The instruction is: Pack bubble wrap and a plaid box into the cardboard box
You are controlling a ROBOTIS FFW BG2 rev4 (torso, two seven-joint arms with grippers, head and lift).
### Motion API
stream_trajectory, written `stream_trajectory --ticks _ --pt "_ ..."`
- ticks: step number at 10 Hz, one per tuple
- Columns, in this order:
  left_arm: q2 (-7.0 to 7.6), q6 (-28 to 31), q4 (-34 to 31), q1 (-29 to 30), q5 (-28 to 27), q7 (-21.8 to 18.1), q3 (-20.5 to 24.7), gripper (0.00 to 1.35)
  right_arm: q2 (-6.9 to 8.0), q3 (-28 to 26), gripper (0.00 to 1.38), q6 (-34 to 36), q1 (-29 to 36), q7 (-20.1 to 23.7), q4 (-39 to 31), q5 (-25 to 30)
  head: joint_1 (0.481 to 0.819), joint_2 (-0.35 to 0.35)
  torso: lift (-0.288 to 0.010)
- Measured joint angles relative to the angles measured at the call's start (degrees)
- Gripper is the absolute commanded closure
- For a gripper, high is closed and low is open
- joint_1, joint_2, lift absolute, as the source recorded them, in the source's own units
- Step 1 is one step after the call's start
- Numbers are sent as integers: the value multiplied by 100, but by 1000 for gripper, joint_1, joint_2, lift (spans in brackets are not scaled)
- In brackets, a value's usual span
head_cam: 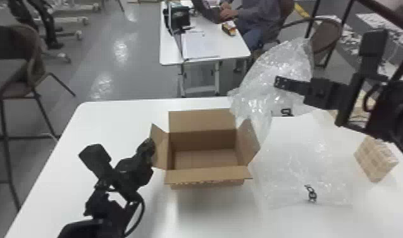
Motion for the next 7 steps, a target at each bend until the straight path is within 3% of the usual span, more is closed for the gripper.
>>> stream_trajectory --ticks 5,7 --pt "82 -5 0 4 50 139 -60 1185 28 131 1288 -211 -133 -1 -1 -399 668 105 -71" --pt "108 -71 2 17 127 194 -78 1185 29 322 1288 -244 -117 0 270 -427 675 117 -71"
